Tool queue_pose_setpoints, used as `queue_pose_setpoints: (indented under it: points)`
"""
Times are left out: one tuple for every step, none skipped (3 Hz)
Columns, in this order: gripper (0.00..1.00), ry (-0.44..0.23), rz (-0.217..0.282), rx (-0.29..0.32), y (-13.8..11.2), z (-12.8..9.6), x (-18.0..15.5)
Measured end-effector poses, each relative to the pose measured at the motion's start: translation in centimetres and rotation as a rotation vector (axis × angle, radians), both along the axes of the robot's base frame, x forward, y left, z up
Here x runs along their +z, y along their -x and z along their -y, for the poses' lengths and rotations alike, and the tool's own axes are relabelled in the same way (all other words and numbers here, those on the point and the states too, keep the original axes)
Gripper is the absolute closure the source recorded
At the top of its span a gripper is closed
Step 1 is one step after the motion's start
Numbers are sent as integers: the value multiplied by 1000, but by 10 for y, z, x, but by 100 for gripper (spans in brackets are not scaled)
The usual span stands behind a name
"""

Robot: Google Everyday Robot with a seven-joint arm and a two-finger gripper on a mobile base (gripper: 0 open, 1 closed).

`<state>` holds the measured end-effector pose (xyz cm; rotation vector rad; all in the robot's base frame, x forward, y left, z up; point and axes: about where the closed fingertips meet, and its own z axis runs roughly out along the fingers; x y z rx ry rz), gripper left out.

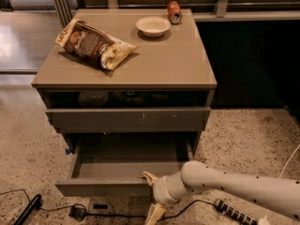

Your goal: Open middle drawer

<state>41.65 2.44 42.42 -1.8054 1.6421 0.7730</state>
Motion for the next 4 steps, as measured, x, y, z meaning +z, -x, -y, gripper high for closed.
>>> queue_pose_setpoints:
  points:
    - [3, -17, 11, 15, -13, -11, 4]
    - [26, -32, 29, 32, -21, -19, 10]
    - [50, -37, 42, 46, -21, -23, 13]
    - [81, -34, 57, 71, -17, -28, 15]
